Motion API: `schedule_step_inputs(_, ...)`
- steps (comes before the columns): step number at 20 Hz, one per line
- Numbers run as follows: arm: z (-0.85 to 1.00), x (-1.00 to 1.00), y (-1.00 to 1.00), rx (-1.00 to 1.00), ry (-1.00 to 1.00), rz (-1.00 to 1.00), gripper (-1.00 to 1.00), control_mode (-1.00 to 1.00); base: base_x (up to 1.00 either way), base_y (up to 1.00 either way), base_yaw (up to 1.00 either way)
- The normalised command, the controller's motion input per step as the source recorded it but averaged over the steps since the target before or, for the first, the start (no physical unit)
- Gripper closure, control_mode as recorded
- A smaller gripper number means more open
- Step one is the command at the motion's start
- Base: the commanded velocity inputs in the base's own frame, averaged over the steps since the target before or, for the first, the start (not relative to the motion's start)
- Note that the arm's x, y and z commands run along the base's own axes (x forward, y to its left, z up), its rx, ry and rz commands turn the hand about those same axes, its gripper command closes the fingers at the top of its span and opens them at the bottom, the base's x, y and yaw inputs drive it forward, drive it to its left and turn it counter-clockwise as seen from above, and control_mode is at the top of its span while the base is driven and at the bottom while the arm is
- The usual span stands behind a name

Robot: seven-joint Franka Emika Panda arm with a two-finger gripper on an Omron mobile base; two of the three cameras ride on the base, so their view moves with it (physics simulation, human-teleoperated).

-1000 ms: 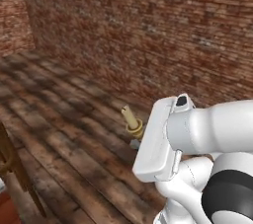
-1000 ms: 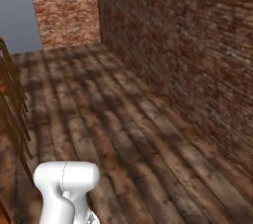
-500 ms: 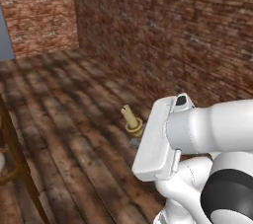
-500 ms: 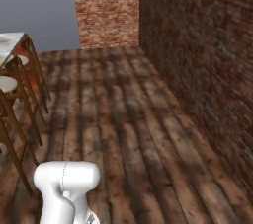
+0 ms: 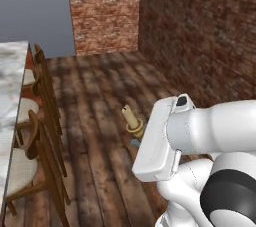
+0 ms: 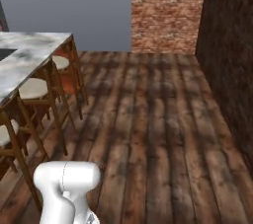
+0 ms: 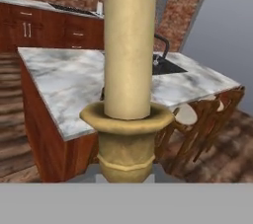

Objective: Get the candle and the beer from the cabinet and move them to the dining counter.

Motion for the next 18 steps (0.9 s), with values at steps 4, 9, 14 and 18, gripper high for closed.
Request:
schedule_step_inputs(4, 0.00, 0.00, 0.00, 0.00, 0.00, 0.00, 1.00, 1.00, 0.90, -0.06, 0.52)
schedule_step_inputs(9, 0.00, 0.00, 0.00, 0.00, 0.00, 0.00, 1.00, 1.00, 0.85, -0.09, 0.52)
schedule_step_inputs(14, 0.00, 0.00, 0.00, 0.00, 0.00, 0.00, 1.00, 1.00, 0.75, -0.17, 0.51)
schedule_step_inputs(18, 0.00, 0.00, 0.00, 0.00, 0.00, 0.00, 1.00, 1.00, 0.72, -0.17, 0.51)
